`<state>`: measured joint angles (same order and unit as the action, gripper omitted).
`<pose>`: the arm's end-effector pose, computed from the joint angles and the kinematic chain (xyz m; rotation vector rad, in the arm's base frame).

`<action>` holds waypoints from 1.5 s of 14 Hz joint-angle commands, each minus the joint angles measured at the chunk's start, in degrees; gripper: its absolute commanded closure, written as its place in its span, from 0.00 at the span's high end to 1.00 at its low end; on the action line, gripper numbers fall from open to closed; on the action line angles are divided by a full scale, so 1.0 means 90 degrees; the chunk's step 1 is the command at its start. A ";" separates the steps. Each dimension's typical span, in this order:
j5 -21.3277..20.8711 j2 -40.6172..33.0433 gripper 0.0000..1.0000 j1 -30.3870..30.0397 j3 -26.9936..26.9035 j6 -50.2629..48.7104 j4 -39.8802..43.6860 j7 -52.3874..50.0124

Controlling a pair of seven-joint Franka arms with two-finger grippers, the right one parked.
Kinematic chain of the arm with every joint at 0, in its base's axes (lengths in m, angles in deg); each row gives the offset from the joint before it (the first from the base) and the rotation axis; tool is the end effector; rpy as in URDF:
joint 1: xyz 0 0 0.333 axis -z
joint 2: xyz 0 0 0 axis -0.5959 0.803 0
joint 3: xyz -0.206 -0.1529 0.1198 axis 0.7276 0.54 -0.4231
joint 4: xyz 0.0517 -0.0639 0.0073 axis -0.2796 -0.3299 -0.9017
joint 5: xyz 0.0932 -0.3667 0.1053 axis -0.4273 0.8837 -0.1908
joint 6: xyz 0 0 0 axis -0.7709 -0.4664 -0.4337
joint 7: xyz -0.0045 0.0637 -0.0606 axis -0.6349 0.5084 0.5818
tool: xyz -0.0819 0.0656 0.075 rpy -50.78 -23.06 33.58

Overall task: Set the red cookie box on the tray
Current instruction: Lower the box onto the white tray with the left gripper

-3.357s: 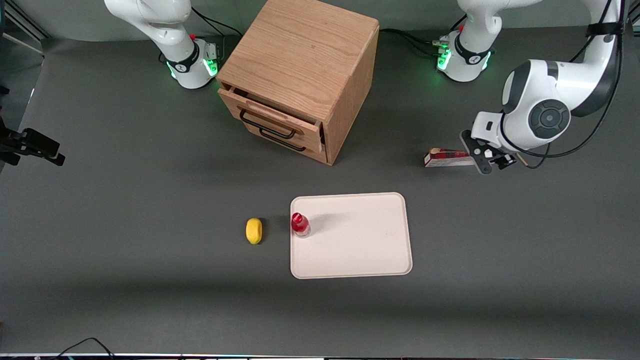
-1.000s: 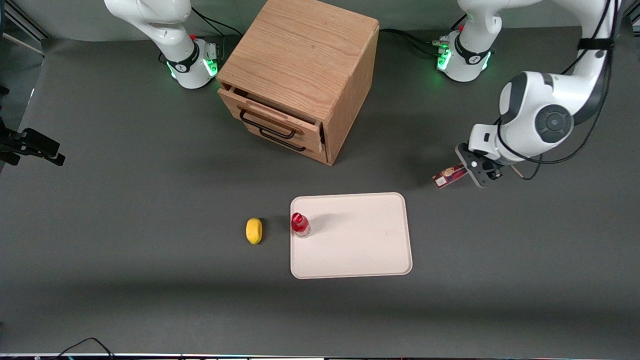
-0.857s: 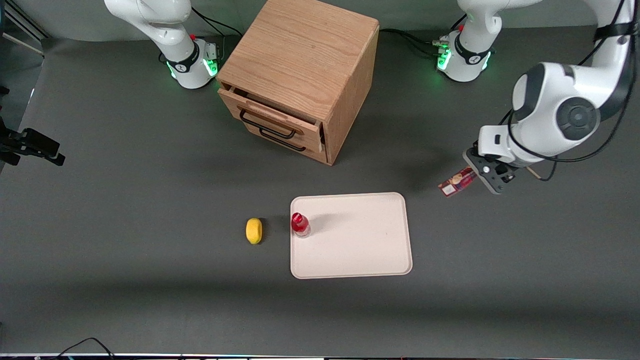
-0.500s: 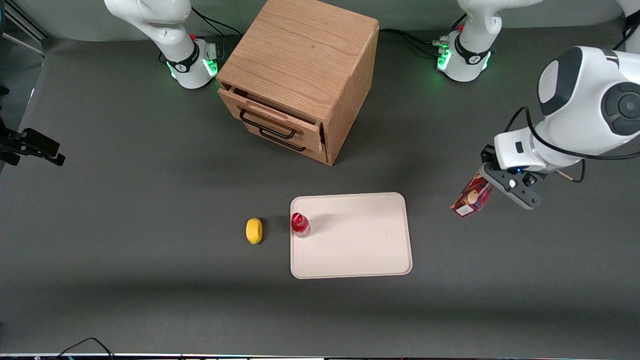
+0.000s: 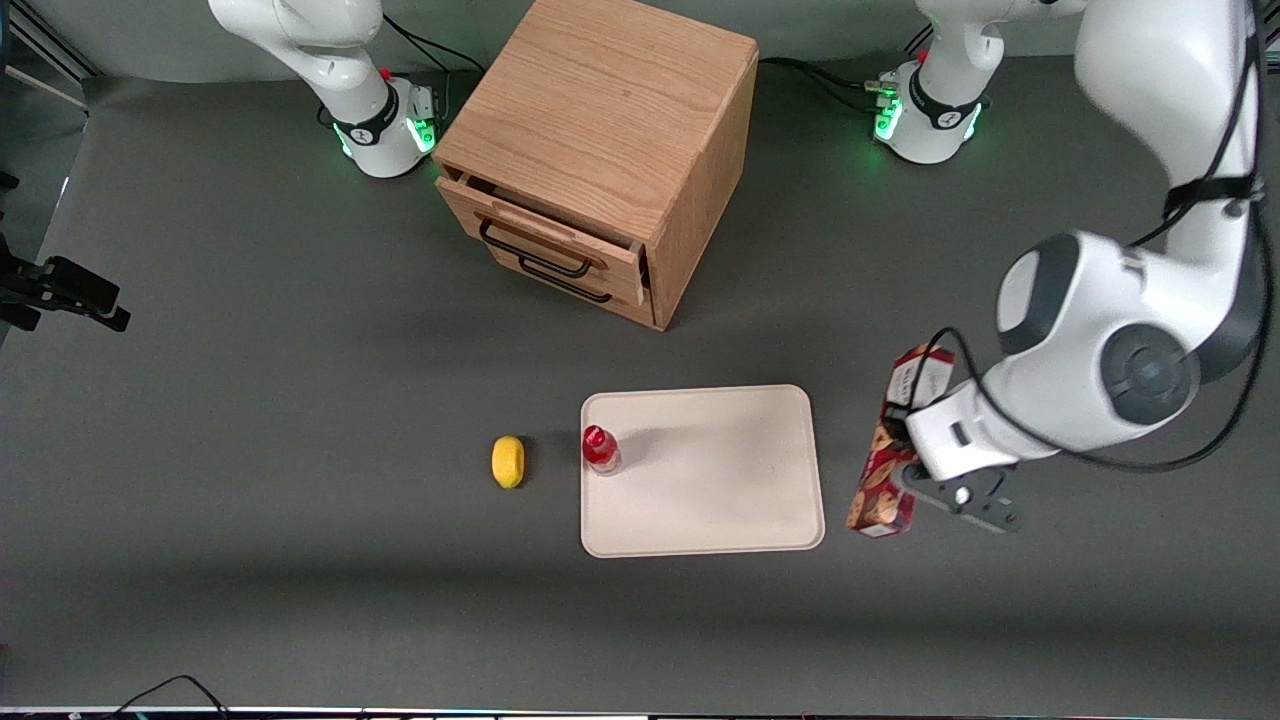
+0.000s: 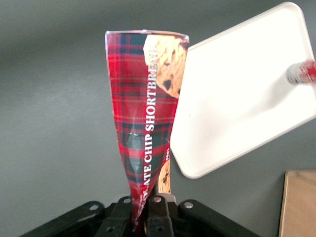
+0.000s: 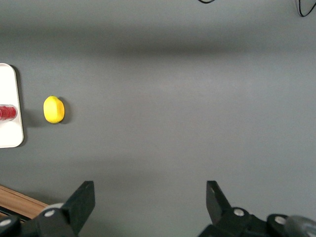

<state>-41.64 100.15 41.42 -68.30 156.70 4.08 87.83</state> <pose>0.6712 -0.2117 0.3645 2.9607 -0.5156 -0.0685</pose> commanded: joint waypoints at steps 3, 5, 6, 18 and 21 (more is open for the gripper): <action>-0.0448 0.0876 0.00 0.0506 -0.0046 0.0854 0.0206 -0.1669; -0.0498 0.0944 0.00 0.0526 -0.0046 0.1663 -0.0321 -0.2286; -0.0498 0.0945 0.00 0.0575 -0.0046 0.1870 -0.0604 -0.2375; -0.0586 0.0945 1.00 0.0624 -0.0046 0.2448 -0.1447 -0.3245; -0.0566 0.0595 1.00 0.0556 -0.0046 0.2448 -0.1447 -0.3138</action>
<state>-46.00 109.31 46.68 -68.42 178.67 -7.53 60.24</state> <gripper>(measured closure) 0.322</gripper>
